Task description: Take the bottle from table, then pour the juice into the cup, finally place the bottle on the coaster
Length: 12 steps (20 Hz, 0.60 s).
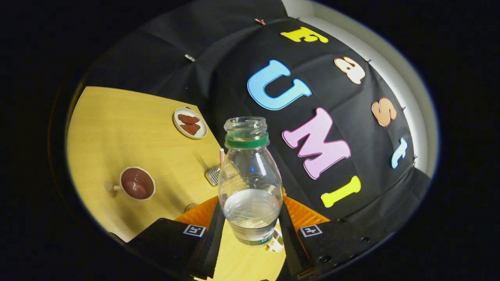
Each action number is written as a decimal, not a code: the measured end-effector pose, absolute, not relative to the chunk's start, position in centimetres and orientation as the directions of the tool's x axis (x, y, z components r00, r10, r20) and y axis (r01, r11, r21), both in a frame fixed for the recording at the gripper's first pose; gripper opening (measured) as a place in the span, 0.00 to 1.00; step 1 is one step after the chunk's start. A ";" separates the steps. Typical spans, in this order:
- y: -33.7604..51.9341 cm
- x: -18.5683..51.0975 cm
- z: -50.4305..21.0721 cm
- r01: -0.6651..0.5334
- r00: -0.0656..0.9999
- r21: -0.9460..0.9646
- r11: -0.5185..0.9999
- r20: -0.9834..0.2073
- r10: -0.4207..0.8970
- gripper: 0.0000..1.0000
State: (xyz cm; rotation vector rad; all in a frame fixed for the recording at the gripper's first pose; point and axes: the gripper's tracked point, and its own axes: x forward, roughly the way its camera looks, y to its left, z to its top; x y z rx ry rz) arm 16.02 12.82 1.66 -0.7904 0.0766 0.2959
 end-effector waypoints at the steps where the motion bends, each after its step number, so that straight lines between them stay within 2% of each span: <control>1: 12.6 16.3 1.3 -0.300 0.954 -0.652 0.696 -0.187 0.236 0.72; 7: 12.8 17.4 -0.9 -0.353 0.930 -0.335 0.873 -0.231 0.287 0.72; 12: 12.4 19.8 -4.0 -0.356 0.918 -0.155 0.922 -0.242 0.314 0.72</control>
